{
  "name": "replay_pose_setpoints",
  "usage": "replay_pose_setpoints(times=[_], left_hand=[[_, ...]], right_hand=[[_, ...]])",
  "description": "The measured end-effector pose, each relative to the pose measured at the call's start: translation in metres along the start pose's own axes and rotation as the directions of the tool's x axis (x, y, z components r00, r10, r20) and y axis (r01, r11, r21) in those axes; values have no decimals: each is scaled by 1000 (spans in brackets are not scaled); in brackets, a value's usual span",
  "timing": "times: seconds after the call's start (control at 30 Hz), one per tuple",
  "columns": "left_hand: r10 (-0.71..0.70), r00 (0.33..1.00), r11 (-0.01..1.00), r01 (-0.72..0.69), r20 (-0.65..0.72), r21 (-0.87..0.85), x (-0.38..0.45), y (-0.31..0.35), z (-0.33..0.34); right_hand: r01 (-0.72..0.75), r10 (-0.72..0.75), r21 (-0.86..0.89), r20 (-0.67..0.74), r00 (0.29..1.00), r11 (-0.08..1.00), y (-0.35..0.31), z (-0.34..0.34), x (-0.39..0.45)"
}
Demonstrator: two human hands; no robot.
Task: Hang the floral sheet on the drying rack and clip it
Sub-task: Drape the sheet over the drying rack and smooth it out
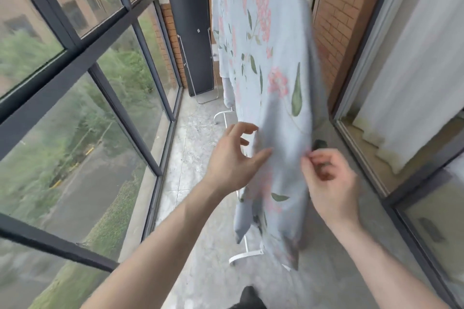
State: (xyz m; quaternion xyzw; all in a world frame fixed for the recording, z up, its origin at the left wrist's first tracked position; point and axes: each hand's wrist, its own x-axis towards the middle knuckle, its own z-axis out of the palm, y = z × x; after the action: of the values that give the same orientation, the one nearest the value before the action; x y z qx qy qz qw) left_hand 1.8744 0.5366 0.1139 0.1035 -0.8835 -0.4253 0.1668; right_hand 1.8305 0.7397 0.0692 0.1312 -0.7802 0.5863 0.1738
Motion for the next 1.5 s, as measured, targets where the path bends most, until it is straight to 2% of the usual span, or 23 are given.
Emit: replay_pose_setpoints(times=[0.07, 0.1, 0.2, 0.3, 0.43, 0.5, 0.6, 0.73, 0.8, 0.83, 0.9, 0.97, 1.07, 1.1, 1.13, 1.2, 1.33, 1.43, 1.5], left_hand=[[12, 999, 996, -8, -45, 92, 13, 2, 8], [26, 997, 992, -17, -69, 127, 14, -2, 5], [39, 986, 982, -8, -163, 187, 24, -7, 7], [-29, 971, 986, 67, -236, 154, 30, -6, 9], [-94, 946, 978, 147, -312, 151, 31, -2, 3], [-110, 948, 972, 166, -299, 166, 31, 0, -1], [-159, 933, 950, 234, -323, 207, 30, 6, 2], [-269, 895, 904, 361, -356, 226, 31, 20, 7], [-318, 881, 861, 423, -351, 281, 31, 38, 11], [-370, 846, 835, 484, -383, 262, 28, 54, 25], [-435, 808, 802, 549, -398, 237, 24, 77, 22], [-447, 725, 815, 571, -523, 96, 23, 104, 28], [-320, 592, 910, 410, -740, -66, 25, 156, 44], [-254, 579, 942, 330, -775, -62, 30, 169, 47], [-182, 556, 962, 271, -811, -30, 33, 186, 54], [-68, 535, 966, 246, -842, 78, 42, 209, 62], [145, 481, 864, 364, -865, 348, 61, 233, 62], [157, 449, 820, 437, -880, 370, 70, 231, 58], [123, 447, 805, 477, -886, 352, 72, 226, 59]], right_hand=[[61, -58, 33, -67, 996, 998, -5, -11, 34], [58, -56, 36, -56, 997, 998, -6, -12, 45], [12, -8, -37, 111, 994, 999, 1, -13, 84], [25, -10, -47, 303, 953, 999, 10, -17, 113], [41, -64, 70, 366, 929, 997, 21, -16, 136], [8, -60, 125, 420, 905, 992, 25, -8, 139], [-12, -72, 132, 616, 784, 991, 35, 1, 143], [-59, -53, 110, 803, 594, 992, 58, 1, 162], [-33, -50, 78, 859, 509, 996, 79, -10, 176], [10, -65, 67, 889, 453, 998, 95, -27, 193], [15, -50, 49, 882, 469, 999, 112, -40, 215], [58, -97, 79, 873, 478, 995, 120, -56, 250], [99, -157, 123, 842, 517, 987, 109, -63, 304], [119, -188, 147, 822, 538, 982, 101, -60, 317], [129, -224, 184, 809, 543, 974, 91, -59, 332], [180, -310, 253, 770, 557, 951, 71, -53, 356], [269, -455, 368, 682, 572, 890, 31, -37, 396], [303, -525, 432, 634, 568, 849, 11, -22, 414], [335, -573, 466, 622, 534, 819, 2, -11, 422]])
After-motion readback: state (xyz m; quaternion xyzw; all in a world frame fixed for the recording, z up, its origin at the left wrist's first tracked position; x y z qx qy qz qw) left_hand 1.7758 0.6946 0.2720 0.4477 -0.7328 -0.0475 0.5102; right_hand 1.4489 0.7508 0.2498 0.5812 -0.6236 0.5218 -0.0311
